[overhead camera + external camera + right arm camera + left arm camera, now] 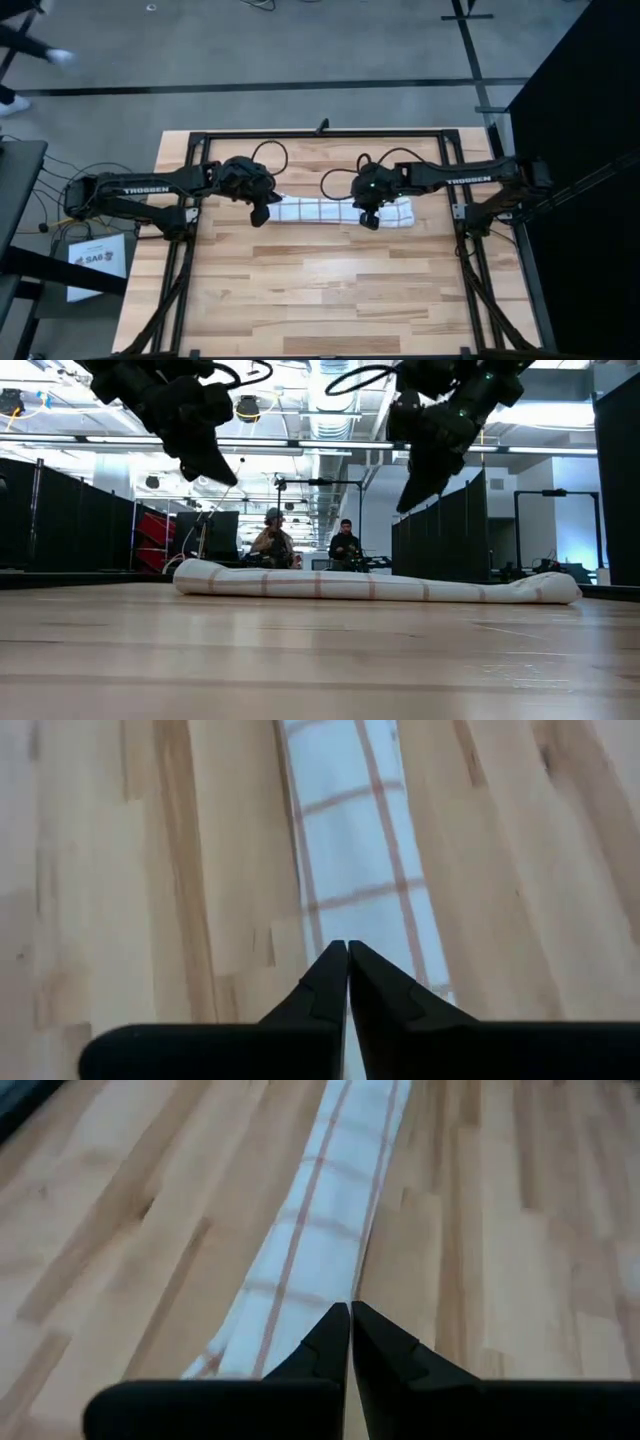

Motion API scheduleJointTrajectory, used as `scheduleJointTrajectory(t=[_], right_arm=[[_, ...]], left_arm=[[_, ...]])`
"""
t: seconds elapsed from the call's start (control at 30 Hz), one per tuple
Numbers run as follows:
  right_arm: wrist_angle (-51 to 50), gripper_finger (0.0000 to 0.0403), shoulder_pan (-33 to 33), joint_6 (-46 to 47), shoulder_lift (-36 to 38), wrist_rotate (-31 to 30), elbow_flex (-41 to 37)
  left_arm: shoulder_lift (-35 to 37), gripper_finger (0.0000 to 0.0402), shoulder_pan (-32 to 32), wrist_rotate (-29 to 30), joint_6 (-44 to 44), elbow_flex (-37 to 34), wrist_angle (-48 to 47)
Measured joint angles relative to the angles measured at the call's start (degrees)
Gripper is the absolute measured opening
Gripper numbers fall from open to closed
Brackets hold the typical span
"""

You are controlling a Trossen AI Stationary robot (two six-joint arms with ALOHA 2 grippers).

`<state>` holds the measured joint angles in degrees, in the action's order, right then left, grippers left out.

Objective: Roll towel
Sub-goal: Return to Home Position

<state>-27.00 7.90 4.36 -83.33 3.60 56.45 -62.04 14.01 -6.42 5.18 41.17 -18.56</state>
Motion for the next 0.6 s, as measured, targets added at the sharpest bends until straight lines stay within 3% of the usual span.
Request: scheduleJointTrajectory(t=[0.17,0.4,0.6], right_arm=[[20.5,0.0000,-1.3,2.6,5.0,4.1,-4.6],[56.2,0.0000,2.6,13.3,14.8,4.6,-23.9],[67.6,0.0000,4.7,18.6,20.4,3.9,-36.7]], left_arm=[[4.1,0.0000,-0.6,-2.3,-0.4,-1.2,10.7],[11.7,0.0000,-0.5,-2.5,5.0,-13.2,26.2],[13.9,0.0000,-0.5,-1.1,12.6,-22.3,31.5]])
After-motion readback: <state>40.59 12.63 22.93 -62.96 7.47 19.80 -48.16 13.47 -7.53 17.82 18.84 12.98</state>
